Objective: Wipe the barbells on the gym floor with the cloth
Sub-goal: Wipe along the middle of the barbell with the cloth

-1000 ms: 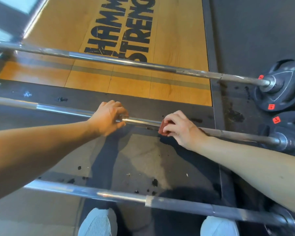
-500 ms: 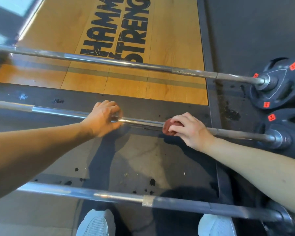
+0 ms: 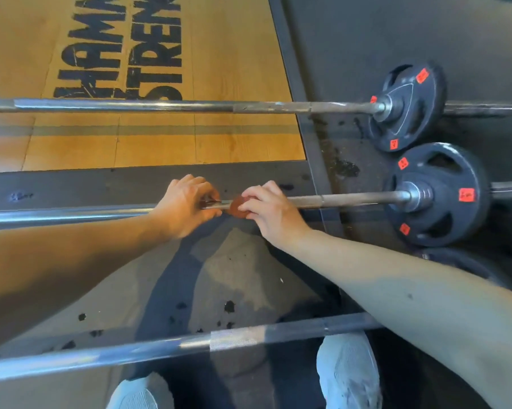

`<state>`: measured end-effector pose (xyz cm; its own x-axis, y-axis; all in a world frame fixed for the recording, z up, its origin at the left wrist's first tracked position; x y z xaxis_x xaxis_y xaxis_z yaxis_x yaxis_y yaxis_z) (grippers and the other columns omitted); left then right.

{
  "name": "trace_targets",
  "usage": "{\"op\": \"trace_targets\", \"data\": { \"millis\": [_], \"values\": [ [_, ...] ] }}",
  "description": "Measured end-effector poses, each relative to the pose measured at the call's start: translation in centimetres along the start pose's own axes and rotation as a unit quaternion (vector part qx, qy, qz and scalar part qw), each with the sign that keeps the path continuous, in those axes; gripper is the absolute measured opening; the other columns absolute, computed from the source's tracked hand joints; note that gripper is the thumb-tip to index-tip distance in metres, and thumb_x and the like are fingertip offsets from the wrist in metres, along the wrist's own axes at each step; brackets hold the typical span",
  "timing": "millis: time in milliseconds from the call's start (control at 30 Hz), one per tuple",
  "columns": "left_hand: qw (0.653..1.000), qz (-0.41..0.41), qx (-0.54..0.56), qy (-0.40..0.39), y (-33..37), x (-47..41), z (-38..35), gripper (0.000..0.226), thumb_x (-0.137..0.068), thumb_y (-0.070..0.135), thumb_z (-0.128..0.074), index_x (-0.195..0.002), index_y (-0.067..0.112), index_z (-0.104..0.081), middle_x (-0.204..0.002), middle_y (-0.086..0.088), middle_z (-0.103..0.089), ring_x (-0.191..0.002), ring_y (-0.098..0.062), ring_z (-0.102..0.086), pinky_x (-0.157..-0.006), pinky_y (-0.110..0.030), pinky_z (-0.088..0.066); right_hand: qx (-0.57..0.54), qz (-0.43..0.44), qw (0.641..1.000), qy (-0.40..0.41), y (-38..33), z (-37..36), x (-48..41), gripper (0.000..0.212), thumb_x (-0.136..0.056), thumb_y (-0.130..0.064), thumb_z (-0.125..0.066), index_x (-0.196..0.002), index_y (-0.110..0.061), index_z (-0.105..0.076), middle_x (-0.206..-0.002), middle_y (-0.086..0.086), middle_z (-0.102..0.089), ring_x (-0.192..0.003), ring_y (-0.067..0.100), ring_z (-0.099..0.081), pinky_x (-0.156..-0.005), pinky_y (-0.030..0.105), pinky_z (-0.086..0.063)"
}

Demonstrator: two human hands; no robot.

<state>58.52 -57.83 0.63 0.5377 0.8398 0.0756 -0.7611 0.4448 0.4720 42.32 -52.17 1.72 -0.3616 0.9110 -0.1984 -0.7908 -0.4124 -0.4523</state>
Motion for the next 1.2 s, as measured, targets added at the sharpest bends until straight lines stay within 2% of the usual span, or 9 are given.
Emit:
{"op": "trace_targets", "data": {
  "millis": [167, 300, 467, 600, 767, 867, 933, 1033, 1200],
  "values": [
    [0.999, -0.040, -0.004, -0.007, 2.9, -1.6, -0.9, 0.020, -0.091, 0.036, -0.073, -0.108, 0.026, -0.073, -0.102, 0.006, -0.062, -0.099, -0.020, -0.053, -0.089, -0.038, -0.039, 0.072, -0.209, 0.972, 0.081, 11.9, 8.9, 7.7, 0.015, -0.095, -0.005, -0.068, -0.106, -0.005, -0.078, -0.110, 0.008, -0.067, -0.104, 0.028, -0.051, -0.097, 0.040, -0.044],
    [1.000, -0.027, -0.013, -0.005, 3.1, -1.9, -1.1, 0.014, -0.092, 0.031, -0.073, -0.106, 0.027, -0.072, -0.100, 0.008, -0.063, -0.098, -0.021, -0.055, -0.089, -0.039, -0.042, 0.064, -0.303, 0.939, 0.149, 10.9, 8.5, 8.1, 0.014, -0.095, -0.004, -0.065, -0.101, -0.005, -0.078, -0.102, 0.005, -0.057, -0.098, 0.016, -0.037, -0.090, 0.027, -0.035],
    [1.000, -0.017, -0.010, 0.007, 2.9, -2.0, -1.5, 0.010, -0.090, 0.026, -0.076, -0.100, 0.025, -0.074, -0.093, 0.008, -0.057, -0.095, -0.022, -0.054, -0.088, -0.041, -0.042, -0.031, -0.239, 0.966, 0.094, 4.3, 2.1, 3.0, 0.013, -0.096, -0.007, -0.067, -0.105, -0.005, -0.076, -0.110, 0.004, -0.055, -0.104, 0.019, -0.041, -0.090, 0.026, -0.038],
    [1.000, -0.020, -0.009, 0.012, 2.9, -1.7, -1.6, 0.011, -0.087, 0.026, -0.079, -0.098, 0.027, -0.076, -0.091, 0.004, -0.061, -0.090, -0.024, -0.055, -0.084, -0.044, -0.045, -0.016, -0.144, 0.989, 0.039, 6.4, 4.4, 4.2, 0.010, -0.090, 0.001, -0.072, -0.099, 0.000, -0.077, -0.106, 0.011, -0.061, -0.103, 0.024, -0.047, -0.092, 0.018, -0.038],
    [1.000, -0.014, -0.021, -0.003, 3.0, -2.0, -1.5, 0.010, -0.090, 0.027, -0.076, -0.100, 0.027, -0.075, -0.098, 0.006, -0.061, -0.096, -0.023, -0.054, -0.088, -0.041, -0.041, 0.079, -0.282, 0.946, 0.142, 15.6, 11.9, 10.7, 0.004, -0.088, -0.004, -0.072, -0.089, -0.006, -0.076, -0.098, 0.006, -0.057, -0.095, 0.021, -0.042, -0.088, 0.043, -0.041],
    [0.999, -0.023, -0.043, -0.021, 3.5, -2.4, -1.7, 0.010, -0.089, 0.027, -0.075, -0.098, 0.025, -0.071, -0.098, 0.008, -0.056, -0.098, -0.025, -0.056, -0.087, -0.039, -0.036, 0.041, -0.352, 0.920, 0.168, 13.5, 10.0, 10.2, 0.007, -0.094, -0.005, -0.066, -0.091, -0.007, -0.073, -0.101, 0.000, -0.048, -0.097, 0.014, -0.035, -0.093, 0.024, -0.039],
    [0.998, -0.027, -0.047, -0.021, 3.8, -2.5, -1.9, 0.013, -0.085, 0.028, -0.073, -0.096, 0.026, -0.065, -0.095, 0.009, -0.054, -0.097, -0.025, -0.055, -0.087, -0.039, -0.036, 0.003, -0.324, 0.933, 0.159, 9.9, 6.9, 7.6, 0.007, -0.097, -0.008, -0.065, -0.094, -0.007, -0.072, -0.104, -0.004, -0.046, -0.100, 0.012, -0.035, -0.090, 0.014, -0.034],
    [0.998, -0.027, -0.048, -0.015, 4.7, -3.4, -2.3, 0.024, -0.083, 0.033, -0.075, -0.103, 0.025, -0.065, -0.098, 0.009, -0.053, -0.101, -0.024, -0.052, -0.093, -0.041, -0.036, -0.033, -0.251, 0.959, 0.127, 6.9, 3.8, 5.2, 0.009, -0.096, -0.007, -0.067, -0.098, -0.003, -0.074, -0.104, -0.002, -0.050, -0.101, 0.015, -0.038, -0.090, 0.025, -0.039],
    [0.996, -0.074, -0.036, -0.026, 8.2, -5.1, -3.7, 0.026, -0.090, 0.038, -0.073, -0.113, 0.024, -0.071, -0.099, 0.009, -0.051, -0.104, -0.026, -0.053, -0.089, -0.036, -0.031, -0.012, -0.221, 0.967, 0.125, 11.9, 7.7, 8.8, 0.018, -0.096, -0.005, -0.066, -0.109, -0.006, -0.079, -0.120, 0.005, -0.067, -0.114, 0.022, -0.048, -0.106, 0.024, -0.036]
  ]
}}
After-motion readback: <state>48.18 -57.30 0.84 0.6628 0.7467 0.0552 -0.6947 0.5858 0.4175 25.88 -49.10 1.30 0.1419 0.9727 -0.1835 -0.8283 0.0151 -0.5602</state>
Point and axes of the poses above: each hand's wrist, its own x-axis away from the middle knuckle, its own z-axis out of the back of the hand, y = z × x, the point moved 8 cm from there along -x, towards the middle knuckle
